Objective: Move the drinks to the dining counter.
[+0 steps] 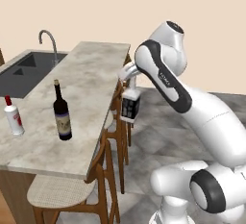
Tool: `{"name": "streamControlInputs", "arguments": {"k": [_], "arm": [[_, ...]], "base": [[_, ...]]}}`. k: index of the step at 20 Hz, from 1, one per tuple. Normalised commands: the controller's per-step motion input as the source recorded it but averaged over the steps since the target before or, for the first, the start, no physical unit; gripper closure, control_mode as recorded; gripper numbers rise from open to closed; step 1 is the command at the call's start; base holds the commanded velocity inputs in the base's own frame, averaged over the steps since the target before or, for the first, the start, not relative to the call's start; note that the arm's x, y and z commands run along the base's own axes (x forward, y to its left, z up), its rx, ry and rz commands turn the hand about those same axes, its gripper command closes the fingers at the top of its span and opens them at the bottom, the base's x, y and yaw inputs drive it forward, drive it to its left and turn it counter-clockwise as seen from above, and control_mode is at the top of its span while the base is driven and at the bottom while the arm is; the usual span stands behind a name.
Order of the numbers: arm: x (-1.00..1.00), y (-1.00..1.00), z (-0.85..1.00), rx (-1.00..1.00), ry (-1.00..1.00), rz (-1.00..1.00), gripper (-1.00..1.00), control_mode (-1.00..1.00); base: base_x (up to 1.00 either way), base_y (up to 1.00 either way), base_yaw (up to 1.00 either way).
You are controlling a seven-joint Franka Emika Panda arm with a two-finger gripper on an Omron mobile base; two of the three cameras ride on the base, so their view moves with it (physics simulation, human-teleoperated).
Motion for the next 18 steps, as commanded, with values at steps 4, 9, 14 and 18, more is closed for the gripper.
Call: {"name": "streamControlInputs", "arguments": {"k": [4,9,14,18], "arm": [[0.71,0.39,0.00,0.00,0.07,0.12,1.00,-1.00],[0.64,0.31,-0.09,0.00,0.01,0.12,1.00,-1.00],[0.51,0.36,-0.23,0.00,0.01,0.11,1.00,-1.00],[0.40,0.53,-0.42,0.00,0.06,0.09,1.00,-1.00]], "base": [[0.00,0.00,0.00],[0.00,0.00,0.00],[0.00,0.00,0.00],[0.00,0.00,0.00]]}}
